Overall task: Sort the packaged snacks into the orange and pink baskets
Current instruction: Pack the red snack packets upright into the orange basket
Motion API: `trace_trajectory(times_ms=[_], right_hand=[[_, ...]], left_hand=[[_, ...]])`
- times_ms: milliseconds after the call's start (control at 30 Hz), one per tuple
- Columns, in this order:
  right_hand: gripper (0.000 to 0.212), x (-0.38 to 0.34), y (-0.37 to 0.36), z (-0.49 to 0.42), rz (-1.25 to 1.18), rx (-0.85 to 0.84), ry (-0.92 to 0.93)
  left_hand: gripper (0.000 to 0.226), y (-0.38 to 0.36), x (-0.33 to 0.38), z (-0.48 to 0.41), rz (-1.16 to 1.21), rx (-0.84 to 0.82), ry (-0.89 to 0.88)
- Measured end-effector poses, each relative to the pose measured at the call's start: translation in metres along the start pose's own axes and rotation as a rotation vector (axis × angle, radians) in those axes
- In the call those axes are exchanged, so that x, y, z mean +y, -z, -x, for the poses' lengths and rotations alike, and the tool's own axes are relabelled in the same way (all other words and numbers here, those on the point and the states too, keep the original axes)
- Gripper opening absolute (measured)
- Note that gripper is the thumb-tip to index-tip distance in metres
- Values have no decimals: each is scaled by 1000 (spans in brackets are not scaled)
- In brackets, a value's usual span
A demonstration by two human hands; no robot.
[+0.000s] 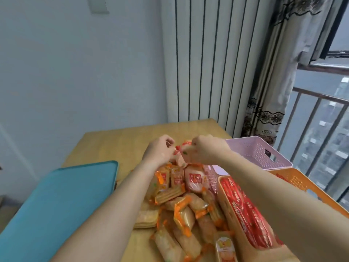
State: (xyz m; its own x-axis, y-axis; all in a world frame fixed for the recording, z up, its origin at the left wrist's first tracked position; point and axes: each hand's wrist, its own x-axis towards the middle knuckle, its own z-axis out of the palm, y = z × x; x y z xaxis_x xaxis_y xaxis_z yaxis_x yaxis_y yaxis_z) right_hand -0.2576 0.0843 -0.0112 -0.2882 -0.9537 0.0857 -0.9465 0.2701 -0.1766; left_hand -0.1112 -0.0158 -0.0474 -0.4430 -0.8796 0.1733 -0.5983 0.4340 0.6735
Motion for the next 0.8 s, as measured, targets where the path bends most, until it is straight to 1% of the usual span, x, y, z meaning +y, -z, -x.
trace_trajectory(times_ms=[33, 100, 133, 167, 200, 300, 367, 400, 433, 467, 533, 567, 633, 700, 733, 800], right_hand=[[38, 5, 8, -4, -120, 26, -37], [33, 17, 19, -14, -308, 89, -86], [30, 22, 22, -20, -371, 116, -109], [27, 26, 22, -27, -421, 130, -134], [23, 28, 20, -30, -457, 132, -153], [13, 29, 11, -47, -508, 88, -146], [12, 26, 7, -57, -488, 50, -100], [12, 25, 5, -59, -476, 45, -81], [14, 24, 4, -63, -470, 47, -65], [17, 24, 3, -66, -468, 54, -54], [26, 23, 2, -70, -469, 41, -35], [28, 22, 2, -72, -468, 38, -30], [26, 22, 6, -75, -507, 60, -33], [13, 24, 13, -75, -556, 76, -39], [9, 25, 17, -73, -546, 51, -24], [11, 27, 22, -68, -436, -95, 49]], left_hand=[[21, -7, 2, -10, 19, -60, 35], [50, -22, 6, -28, 31, -181, 110], [61, -28, 7, -37, 0, -233, 132], [65, -34, 7, -45, -48, -281, 146], [63, -38, 6, -48, -101, -320, 155], [46, -42, -2, -61, -218, -375, 164], [43, -40, -8, -69, -328, -331, 160], [46, -37, -10, -70, -368, -294, 158], [49, -34, -14, -73, -367, -276, 178], [49, -31, -17, -77, -313, -285, 219], [44, -28, -23, -80, -186, -347, 298], [42, -26, -24, -80, -167, -359, 300], [39, -26, -25, -79, -154, -366, 274], [41, -28, -27, -79, -166, -329, 227], [38, -28, -26, -78, -162, -299, 201], [22, -23, -21, -74, -102, -200, 147]])
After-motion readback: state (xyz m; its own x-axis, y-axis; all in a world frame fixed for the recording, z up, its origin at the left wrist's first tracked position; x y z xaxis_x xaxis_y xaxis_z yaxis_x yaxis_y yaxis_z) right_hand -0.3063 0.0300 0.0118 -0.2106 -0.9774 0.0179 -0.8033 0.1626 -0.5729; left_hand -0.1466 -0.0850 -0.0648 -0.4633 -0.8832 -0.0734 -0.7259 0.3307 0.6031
